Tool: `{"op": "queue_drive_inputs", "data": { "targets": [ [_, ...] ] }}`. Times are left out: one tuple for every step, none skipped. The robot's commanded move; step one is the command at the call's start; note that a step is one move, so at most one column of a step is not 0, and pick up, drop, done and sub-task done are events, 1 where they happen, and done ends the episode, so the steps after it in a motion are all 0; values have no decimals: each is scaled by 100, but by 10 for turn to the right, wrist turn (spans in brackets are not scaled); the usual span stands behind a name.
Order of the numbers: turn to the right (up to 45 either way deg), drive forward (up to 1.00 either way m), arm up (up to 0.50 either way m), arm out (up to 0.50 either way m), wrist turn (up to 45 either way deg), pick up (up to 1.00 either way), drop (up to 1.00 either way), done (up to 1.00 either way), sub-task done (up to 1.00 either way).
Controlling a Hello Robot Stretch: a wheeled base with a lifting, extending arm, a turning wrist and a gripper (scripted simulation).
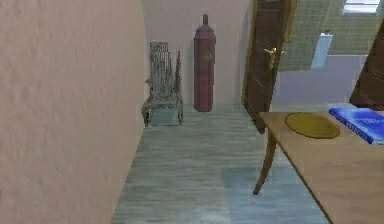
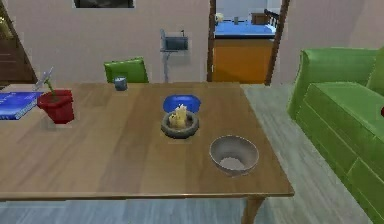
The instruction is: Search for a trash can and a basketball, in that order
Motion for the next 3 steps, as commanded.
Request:
{"op": "queue_drive_inputs", "data": {
  "targets": [
    [0, 100, 0, 0, 0, 0, 0, 0, 0],
    [0, 50, 0, 0, 0, 0, 0, 0, 0],
    [390, 0, 0, 0, 0, 0, 0, 0, 0]
  ]
}}
